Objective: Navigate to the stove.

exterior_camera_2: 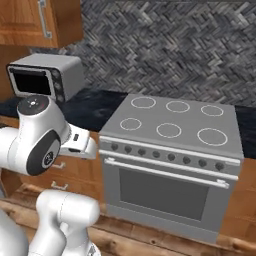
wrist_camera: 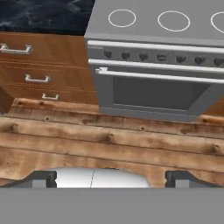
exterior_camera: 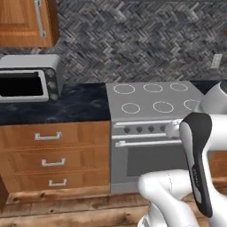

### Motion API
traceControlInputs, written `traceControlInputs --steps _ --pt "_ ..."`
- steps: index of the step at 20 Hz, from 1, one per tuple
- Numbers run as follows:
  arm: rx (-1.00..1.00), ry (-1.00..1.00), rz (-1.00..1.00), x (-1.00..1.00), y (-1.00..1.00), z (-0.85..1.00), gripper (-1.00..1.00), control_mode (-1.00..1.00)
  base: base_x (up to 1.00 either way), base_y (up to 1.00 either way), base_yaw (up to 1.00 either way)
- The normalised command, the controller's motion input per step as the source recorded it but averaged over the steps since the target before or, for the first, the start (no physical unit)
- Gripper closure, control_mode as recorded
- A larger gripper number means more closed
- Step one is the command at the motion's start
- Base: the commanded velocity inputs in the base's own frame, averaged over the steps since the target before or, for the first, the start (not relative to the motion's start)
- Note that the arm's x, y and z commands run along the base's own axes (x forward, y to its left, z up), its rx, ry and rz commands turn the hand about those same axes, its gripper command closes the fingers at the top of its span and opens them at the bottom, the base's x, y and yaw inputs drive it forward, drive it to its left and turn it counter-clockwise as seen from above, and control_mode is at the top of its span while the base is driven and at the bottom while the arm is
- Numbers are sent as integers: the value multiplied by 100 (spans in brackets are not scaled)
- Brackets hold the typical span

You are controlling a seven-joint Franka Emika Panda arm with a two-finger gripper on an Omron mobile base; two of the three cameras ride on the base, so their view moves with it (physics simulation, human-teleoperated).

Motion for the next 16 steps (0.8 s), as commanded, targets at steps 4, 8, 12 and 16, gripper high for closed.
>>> traceControlInputs --steps 4,8,12,16 --pt "0 0 0 0 0 0 -100 100 87 -100 12" --pt "0 0 0 0 0 0 -100 100 100 -92 1" --pt "0 0 0 0 0 0 -100 100 100 -55 -2" --pt "0 0 0 0 0 0 -100 100 100 -19 -11"
